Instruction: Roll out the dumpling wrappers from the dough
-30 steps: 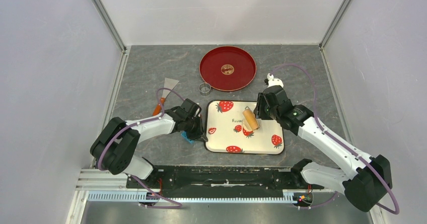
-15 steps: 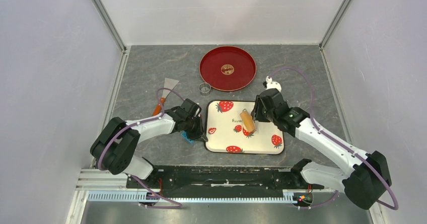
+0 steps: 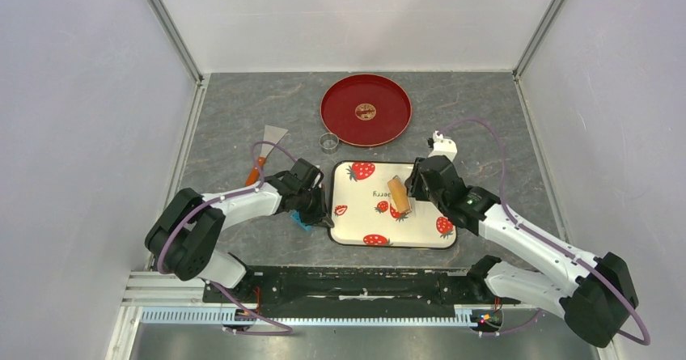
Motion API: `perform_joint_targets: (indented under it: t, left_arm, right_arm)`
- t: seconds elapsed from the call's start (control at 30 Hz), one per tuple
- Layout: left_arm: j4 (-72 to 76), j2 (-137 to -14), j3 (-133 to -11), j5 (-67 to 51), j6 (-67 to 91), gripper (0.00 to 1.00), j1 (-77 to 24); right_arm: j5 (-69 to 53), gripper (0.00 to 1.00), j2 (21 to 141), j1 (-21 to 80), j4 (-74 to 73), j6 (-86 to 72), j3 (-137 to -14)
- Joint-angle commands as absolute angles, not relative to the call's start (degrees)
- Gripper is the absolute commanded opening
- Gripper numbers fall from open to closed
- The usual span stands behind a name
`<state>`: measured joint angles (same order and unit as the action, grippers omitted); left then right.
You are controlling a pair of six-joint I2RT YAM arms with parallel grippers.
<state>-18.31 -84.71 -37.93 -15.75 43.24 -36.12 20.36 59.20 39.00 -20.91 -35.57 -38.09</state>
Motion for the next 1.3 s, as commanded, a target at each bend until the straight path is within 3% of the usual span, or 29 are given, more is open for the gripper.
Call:
perform_joint_targets:
  t: [0.0, 0.2, 1.27]
  left_arm:
    - [-24.96, -88.38, -35.02, -6.24, 41.75, 0.02, -35.96]
    - [-24.96, -88.36, -35.07, -6.30, 41.75, 0.02, -35.95]
    - [-24.96, -88.31, -35.05, -5.87, 41.84, 0.02, -36.21]
  right_arm:
    - [26.58, 0.00, 60.95, 39.77, -29.72, -30.58, -30.91]
    - [23.60, 0.00, 60.06, 40.51, -29.27, -30.06, -24.96]
    - [22.47, 0.00, 66.98, 48.95, -28.95, -35.68, -18.10]
